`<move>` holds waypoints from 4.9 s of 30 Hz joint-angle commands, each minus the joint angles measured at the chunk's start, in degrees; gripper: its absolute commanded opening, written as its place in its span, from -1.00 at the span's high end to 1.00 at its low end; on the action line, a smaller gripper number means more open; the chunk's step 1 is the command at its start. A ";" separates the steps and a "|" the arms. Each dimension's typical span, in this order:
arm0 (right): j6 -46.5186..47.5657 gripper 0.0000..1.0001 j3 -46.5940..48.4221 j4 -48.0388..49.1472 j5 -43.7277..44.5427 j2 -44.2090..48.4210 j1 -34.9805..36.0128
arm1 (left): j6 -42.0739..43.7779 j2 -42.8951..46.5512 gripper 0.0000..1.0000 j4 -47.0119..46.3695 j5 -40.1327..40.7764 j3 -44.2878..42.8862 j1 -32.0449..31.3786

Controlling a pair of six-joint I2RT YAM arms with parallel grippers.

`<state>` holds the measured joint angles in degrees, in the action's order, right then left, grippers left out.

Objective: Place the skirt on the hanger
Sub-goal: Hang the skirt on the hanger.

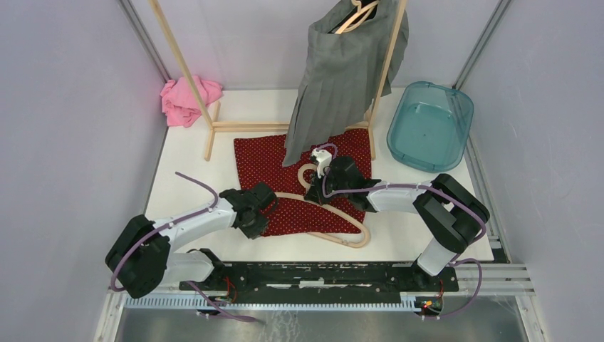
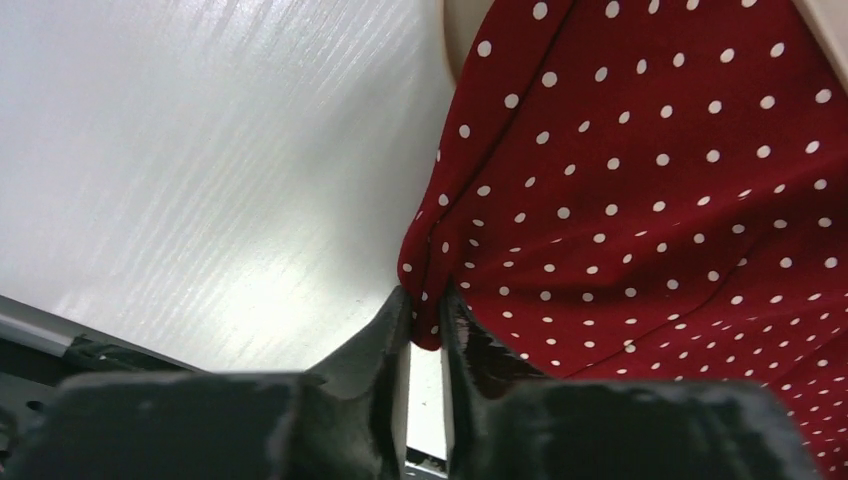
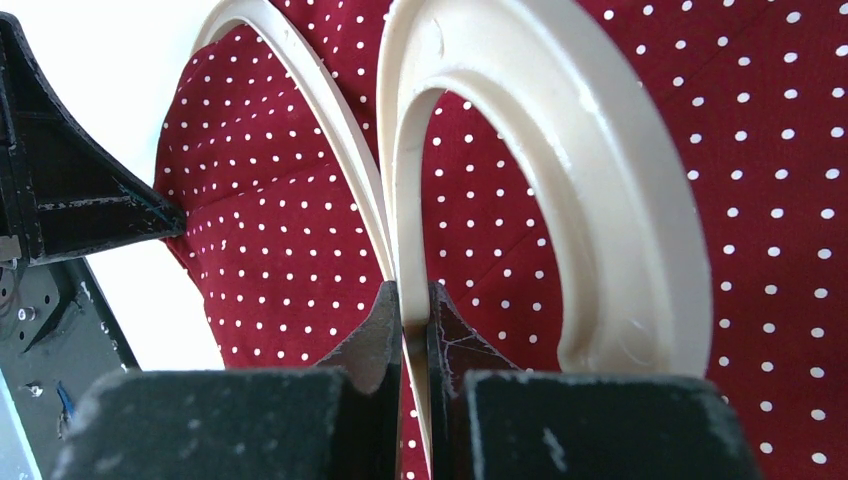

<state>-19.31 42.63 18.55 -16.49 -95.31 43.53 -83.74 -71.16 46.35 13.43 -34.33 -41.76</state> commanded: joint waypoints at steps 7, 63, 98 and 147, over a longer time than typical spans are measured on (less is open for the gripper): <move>1.65 0.98 0.34 -3.39 2.95 0.00 -0.46 | -5.10 1.72 0.93 9.19 5.25 -3.11 -0.08; 27.27 0.98 22.35 -9.27 18.40 -12.45 1.31 | 14.86 19.20 0.88 30.66 8.92 -14.83 13.01; 27.24 0.98 14.74 -10.85 16.64 5.39 9.42 | 22.10 19.90 0.14 22.79 2.84 -18.26 12.94; 17.53 0.98 26.97 -4.13 -5.17 -13.50 8.57 | 12.25 6.72 0.53 -33.88 -4.93 10.32 -4.86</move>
<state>-2.15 68.05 16.84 -19.70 -107.74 52.53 -69.23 -63.75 15.51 7.38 -24.43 -45.60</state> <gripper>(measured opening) 0.076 0.241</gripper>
